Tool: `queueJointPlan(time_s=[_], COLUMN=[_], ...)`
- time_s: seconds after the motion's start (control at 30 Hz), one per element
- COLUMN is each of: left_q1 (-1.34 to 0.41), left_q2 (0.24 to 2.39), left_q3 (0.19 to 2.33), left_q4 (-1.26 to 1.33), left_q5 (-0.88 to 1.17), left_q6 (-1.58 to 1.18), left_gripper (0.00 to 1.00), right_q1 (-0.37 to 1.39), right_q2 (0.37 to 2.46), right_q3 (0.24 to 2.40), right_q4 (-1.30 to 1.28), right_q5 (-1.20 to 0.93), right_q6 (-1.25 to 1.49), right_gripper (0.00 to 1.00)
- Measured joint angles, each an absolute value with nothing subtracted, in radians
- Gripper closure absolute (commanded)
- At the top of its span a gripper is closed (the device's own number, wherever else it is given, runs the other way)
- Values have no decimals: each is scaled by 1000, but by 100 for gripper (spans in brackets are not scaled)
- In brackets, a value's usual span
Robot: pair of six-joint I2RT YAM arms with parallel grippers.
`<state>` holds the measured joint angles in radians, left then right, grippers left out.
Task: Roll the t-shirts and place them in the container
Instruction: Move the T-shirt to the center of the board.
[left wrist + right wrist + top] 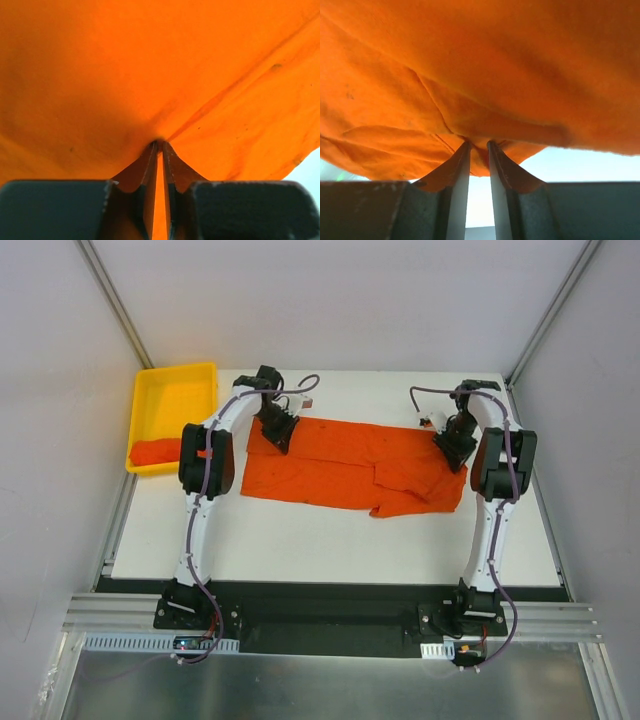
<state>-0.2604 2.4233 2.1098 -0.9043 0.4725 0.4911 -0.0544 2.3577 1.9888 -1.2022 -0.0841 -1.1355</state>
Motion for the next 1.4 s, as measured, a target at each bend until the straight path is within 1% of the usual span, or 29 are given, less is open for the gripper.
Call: queueJointPlan(time_s=[0.13, 0.17, 0.2, 0.23, 0.27, 0.33, 0.37, 0.4, 0.43, 0.47, 0.57, 0.67, 0.8, 0.9, 0.93, 1.0, 1.23, 1.4], left_q1=[-261, -261, -261, -261, -261, -261, -261, -261, -261, -261, -261, -261, -260, -248, -244, -227, -176, -176], left_q2=[2484, 2505, 2518, 2531, 2538, 2543, 2541, 2534, 2525, 2511, 2447, 2365, 2248, 2183, 2172, 2162, 2157, 2157], left_q3=[2221, 2263, 2288, 2316, 2338, 2362, 2369, 2370, 2368, 2361, 2322, 2271, 2157, 2046, 2014, 1951, 1773, 1732], left_q4=[-918, -922, -919, -919, -917, -913, -910, -904, -902, -901, -899, -894, -888, -888, -888, -888, -897, -899], left_q5=[458, 450, 445, 440, 435, 435, 437, 437, 439, 438, 433, 422, 409, 406, 405, 394, 359, 326], left_q6=[483, 479, 477, 470, 463, 445, 433, 425, 414, 403, 379, 369, 362, 350, 347, 339, 330, 334], left_gripper=[82, 80, 75, 72, 68, 62, 60, 59, 54, 53, 50, 49, 48, 46, 45, 41, 40, 39], right_q1=[-49, -47, -46, -44, -43, -44, -44, -46, -47, -51, -68, -101, -154, -179, -185, -191, -192, -186], right_q2=[2434, 2445, 2450, 2451, 2451, 2442, 2431, 2404, 2363, 2325, 2213, 2144, 2101, 2069, 2056, 2041, 2038, 2040], right_q3=[2138, 2162, 2173, 2178, 2179, 2167, 2149, 2107, 2041, 1991, 1898, 1903, 1915, 1854, 1823, 1769, 1631, 1617], right_q4=[-1198, -1188, -1180, -1166, -1154, -1129, -1115, -1082, -1048, -1032, -988, -963, -971, -974, -986, -1023, -1171, -1216], right_q5=[-58, -52, -48, -45, -45, -47, -51, -59, -69, -75, -92, -130, -191, -215, -228, -253, -343, -371], right_q6=[-1119, -1114, -1108, -1101, -1092, -1070, -1058, -1046, -1028, -1015, -958, -880, -824, -826, -833, -862, -976, -1002], right_gripper=[75, 73, 71, 69, 64, 60, 55, 54, 52, 50, 50, 50, 49, 48, 47, 46, 43, 43])
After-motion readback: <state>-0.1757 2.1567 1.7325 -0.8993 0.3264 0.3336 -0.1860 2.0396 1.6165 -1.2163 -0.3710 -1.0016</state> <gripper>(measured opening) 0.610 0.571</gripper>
